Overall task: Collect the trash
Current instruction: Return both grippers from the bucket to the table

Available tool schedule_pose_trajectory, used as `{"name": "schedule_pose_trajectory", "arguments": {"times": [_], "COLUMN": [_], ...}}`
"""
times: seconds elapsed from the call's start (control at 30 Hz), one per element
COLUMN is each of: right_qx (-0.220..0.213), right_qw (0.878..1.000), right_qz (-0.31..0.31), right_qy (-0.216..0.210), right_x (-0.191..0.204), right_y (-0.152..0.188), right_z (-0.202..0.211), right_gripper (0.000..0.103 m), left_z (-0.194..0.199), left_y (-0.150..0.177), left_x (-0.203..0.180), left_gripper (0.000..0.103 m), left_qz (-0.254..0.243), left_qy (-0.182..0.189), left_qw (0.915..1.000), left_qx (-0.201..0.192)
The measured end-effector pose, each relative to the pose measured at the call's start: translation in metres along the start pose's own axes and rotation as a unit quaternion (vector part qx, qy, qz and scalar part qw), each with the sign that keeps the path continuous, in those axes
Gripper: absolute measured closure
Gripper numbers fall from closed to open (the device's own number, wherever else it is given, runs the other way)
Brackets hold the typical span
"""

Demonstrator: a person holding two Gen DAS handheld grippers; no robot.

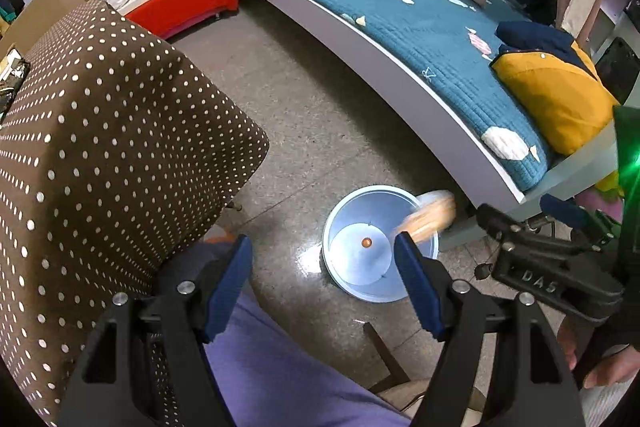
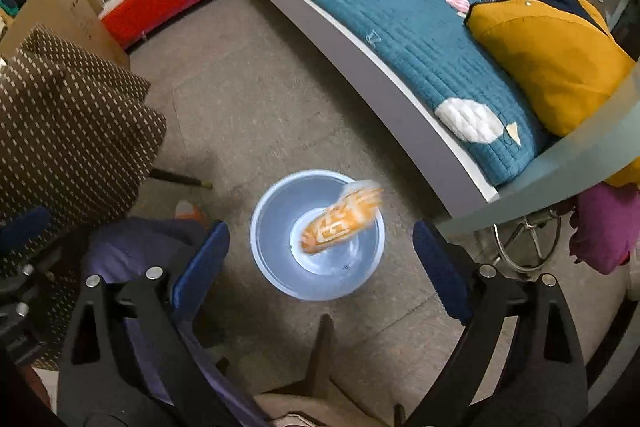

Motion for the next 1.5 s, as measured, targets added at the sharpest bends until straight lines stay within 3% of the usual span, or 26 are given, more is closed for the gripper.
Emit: {"name": "schedule_pose_trajectory", "arguments": {"times": [0.33, 0.8, 1.23, 1.37, 1.5], "right_qx": [0.024, -0.017, -0.063, -0.073, -0.081], "right_qw": [1.0, 1.0, 0.994, 0.99, 0.985], "right_qz": [-0.004, 0.008, 0.061, 0.084, 0.106], "right_qy": [-0.006, -0.022, -0.066, -0.087, -0.111], "right_x": [0.001, 0.023, 0.091, 0.119, 0.149], "right_y": [0.022, 0.019, 0.005, 0.002, 0.001], "right_z": [-0.004, 0.035, 0.072, 0.082, 0.093], "right_gripper": [0.012, 0.012, 0.012, 0.012, 0.012], "left_z": [0.004, 0.041, 0.089, 0.109, 0.131], "left_y": [0.004, 0.007, 0.023, 0.03, 0.038], "left_x": [-0.005, 0.008, 0.062, 0.079, 0.096], "left_gripper": [0.031, 0.031, 0.031, 0.031, 0.031], "left_qz": [-0.008, -0.001, 0.055, 0.079, 0.093], "left_qy": [0.005, 0.003, -0.017, 0.019, -0.018], "left_qw": [1.0, 0.999, 0.9943, 0.9915, 0.9874], "left_qx": [-0.002, -0.046, -0.09, -0.101, -0.127]}}
Point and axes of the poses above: each gripper's, at about its wrist camera, not at the fingertips, and z roughly against the way its jaws point, x to its left, y to its underside, the point moved 4 cm from there along -z, roughly the way its jaws point, and after that the axes turned 2 degrees about -z, right-handed, at the moved point
